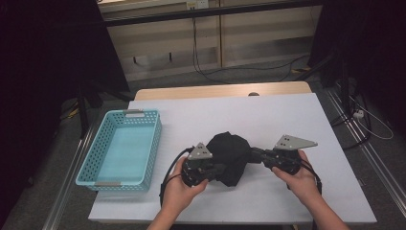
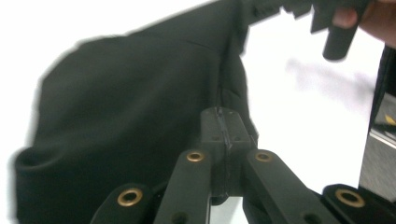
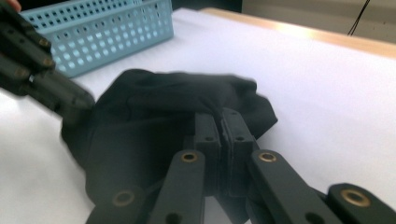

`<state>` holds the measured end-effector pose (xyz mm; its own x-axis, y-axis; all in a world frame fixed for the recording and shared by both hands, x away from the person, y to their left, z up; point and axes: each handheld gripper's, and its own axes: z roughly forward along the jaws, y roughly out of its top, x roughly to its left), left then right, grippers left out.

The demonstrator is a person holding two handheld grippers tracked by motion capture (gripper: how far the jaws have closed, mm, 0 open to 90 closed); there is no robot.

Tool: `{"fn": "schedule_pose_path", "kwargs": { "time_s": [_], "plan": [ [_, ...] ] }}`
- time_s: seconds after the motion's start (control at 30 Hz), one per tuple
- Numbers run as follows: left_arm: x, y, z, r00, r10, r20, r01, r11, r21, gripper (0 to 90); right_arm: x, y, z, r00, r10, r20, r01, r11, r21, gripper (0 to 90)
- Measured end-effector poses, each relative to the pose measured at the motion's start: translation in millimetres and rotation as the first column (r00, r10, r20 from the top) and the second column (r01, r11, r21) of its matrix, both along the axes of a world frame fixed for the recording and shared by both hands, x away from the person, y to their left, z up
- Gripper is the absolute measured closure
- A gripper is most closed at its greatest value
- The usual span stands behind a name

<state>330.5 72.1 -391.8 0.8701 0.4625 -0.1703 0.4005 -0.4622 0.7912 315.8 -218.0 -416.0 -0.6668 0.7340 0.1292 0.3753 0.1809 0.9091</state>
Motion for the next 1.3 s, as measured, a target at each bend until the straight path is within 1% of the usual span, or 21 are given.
{"fn": "schedule_pose_path", "kwargs": {
  "time_s": [0.07,0.13,0.2,0.27,0.33,0.4,0.47,0.57,0.6,0.67,0.7,0.73,0.8,0.83,0.93,1.0,1.03,1.1,1.13,1.2,1.3],
  "plan": [
    [2.4,6.7,9.6,0.9998,0.015,0.016,-0.014,0.9994,-0.03,90.0,-2.5,-1.6,5.8,0.9999,0.006,0.015,-0.006,1.0,0.008,87.1],
    [5.2,12.5,19.7,0.9993,0.033,0.021,-0.031,0.9973,-0.066,90.0,-6.8,-3.5,15.0,0.9983,0.015,0.057,-0.016,1.0,0.014,87.3],
    [8.7,18.1,28.1,0.9977,0.058,0.035,-0.054,0.9933,-0.102,90.0,-7.6,-4.0,17.1,0.9977,0.02,0.065,-0.022,1.0,0.023,87.3],
    [12.3,23.0,33.1,0.9958,0.077,0.048,-0.071,0.9907,-0.116,90.0,-6.7,-4.0,17.6,0.9976,0.014,0.068,-0.016,0.999,0.034,87.3],
    [16.1,27.6,33.4,0.9937,0.101,0.05,-0.095,0.9893,-0.111,90.0,-5.4,-3.6,15.8,0.9977,0.006,0.067,-0.008,0.999,0.036,88.3],
    [20.3,32.1,28.9,0.9924,0.119,0.031,-0.115,0.9873,-0.11,90.0,-1.6,-3.0,10.4,0.9983,-0.012,0.058,0.01,1.0,0.029,88.6],
    [24.2,34.6,21.7,0.9919,0.126,0.014,-0.124,0.9871,-0.101,90.0,2.3,0.0,0.6,0.9997,-0.013,0.018,0.013,1.0,0.009,88.6],
    [29.8,37.7,9.3,0.9897,0.143,-0.01,-0.143,0.9871,-0.072,90.0,1.1,2.8,-2.4,0.9999,-0.007,0.011,0.008,1.0,-0.013,83.1],
    [29.8,37.7,9.3,0.9897,0.143,-0.01,-0.143,0.9871,-0.072,90.0,1.1,2.8,-2.4,0.9999,-0.007,0.011,0.008,1.0,-0.013,83.1],
    [31.6,38.4,5.2,0.9883,0.152,-0.018,-0.153,0.986,-0.067,90.0,-1.3,2.3,-1.3,0.9997,-0.013,0.02,0.013,1.0,-0.015,78.7],
    [32.8,38.6,2.6,0.9884,0.151,-0.012,-0.152,0.9867,-0.059,90.0,-3.8,0.4,-0.1,0.9997,-0.004,0.026,0.004,1.0,-0.004,74.2],
    [32.8,38.6,2.6,0.9884,0.151,-0.012,-0.152,0.9867,-0.059,90.0,-3.8,0.4,-0.1,0.9997,-0.004,0.026,0.004,1.0,-0.004,74.2],
    [33.6,37.4,-0.5,0.987,0.16,-0.013,-0.161,0.9855,-0.053,90.0,-8.5,0.9,-1.4,0.9996,0.017,0.021,-0.016,1.0,-0.006,65.7],
    [33.6,37.4,-0.5,0.987,0.16,-0.013,-0.161,0.9855,-0.053,90.0,-8.5,0.9,-1.4,0.9996,0.017,0.021,-0.016,1.0,-0.006,65.7],
    [35.3,40.8,0.3,0.9842,0.177,-0.001,-0.177,0.9832,-0.043,90.0,-10.9,4.7,-5.2,0.999,0.044,0.012,-0.043,0.998,-0.039,54.5],
    [38.0,52.4,6.1,0.9744,0.225,0.004,-0.224,0.9733,-0.047,90.0,-9.8,5.2,-9.9,0.9991,0.041,0.002,-0.041,0.997,-0.061,47.5],
    [38.0,52.4,6.1,0.9744,0.225,0.004,-0.224,0.9733,-0.047,90.0,-9.8,5.2,-9.9,0.9991,0.041,0.002,-0.041,0.997,-0.061,47.5],
    [40.3,68.8,13.7,0.9671,0.254,-0.006,-0.254,0.9633,-0.088,90.0,-6.9,1.3,-13.8,0.9998,0.018,-0.011,-0.019,0.997,-0.07,44.0],
    [40.3,68.8,13.7,0.9671,0.254,-0.006,-0.254,0.9633,-0.088,90.0,-6.9,1.3,-13.8,0.9998,0.018,-0.011,-0.019,0.997,-0.07,44.0],
    [40.8,77.7,18.1,0.9608,0.277,0.013,-0.275,0.9576,-0.086,90.0,-5.0,-1.6,-15.1,0.9999,0.004,-0.015,-0.005,0.997,-0.071,41.8],
    [41.1,84.6,19.3,0.9533,0.301,0.019,-0.299,0.9506,-0.084,90.0,-2.8,-3.0,-15.8,0.9999,-0.009,-0.014,0.008,0.998,-0.064,40.0]
  ]
}}
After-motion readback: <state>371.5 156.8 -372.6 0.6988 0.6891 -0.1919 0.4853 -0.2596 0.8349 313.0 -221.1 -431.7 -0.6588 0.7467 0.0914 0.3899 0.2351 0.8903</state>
